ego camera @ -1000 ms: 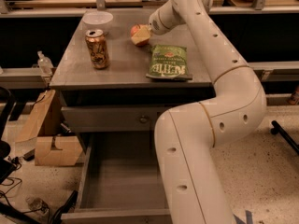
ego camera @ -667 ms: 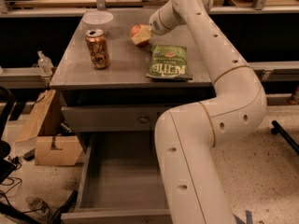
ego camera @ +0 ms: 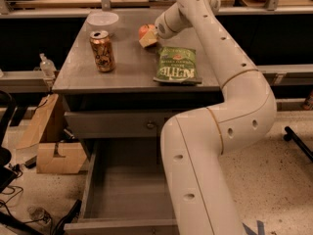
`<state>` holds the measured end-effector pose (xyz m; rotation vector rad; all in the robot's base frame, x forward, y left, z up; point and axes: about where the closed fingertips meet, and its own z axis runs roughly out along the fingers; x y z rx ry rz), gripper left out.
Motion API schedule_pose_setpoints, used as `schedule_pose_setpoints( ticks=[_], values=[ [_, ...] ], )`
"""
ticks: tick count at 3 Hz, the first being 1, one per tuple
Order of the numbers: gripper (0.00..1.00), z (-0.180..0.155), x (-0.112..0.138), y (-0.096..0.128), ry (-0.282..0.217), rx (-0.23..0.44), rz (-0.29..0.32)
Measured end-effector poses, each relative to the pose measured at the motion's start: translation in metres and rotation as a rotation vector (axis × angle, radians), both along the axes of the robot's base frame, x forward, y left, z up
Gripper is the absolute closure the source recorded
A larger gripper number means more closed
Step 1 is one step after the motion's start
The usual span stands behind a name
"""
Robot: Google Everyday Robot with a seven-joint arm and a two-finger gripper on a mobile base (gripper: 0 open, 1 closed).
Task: Pick apple from middle drawer and place on counter
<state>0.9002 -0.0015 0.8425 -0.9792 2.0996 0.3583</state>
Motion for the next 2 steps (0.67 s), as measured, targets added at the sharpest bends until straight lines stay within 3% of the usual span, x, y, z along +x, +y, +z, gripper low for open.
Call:
schedule_pose_setpoints(
  ticks=[1, 2],
  values=[
    [0.0, -0.0035, 0.0004, 0.0022, 0.005, -0.001, 0.002],
    [0.0, -0.0041, 0.0005, 0.0026, 0.005, -0.001, 0.003]
  ],
)
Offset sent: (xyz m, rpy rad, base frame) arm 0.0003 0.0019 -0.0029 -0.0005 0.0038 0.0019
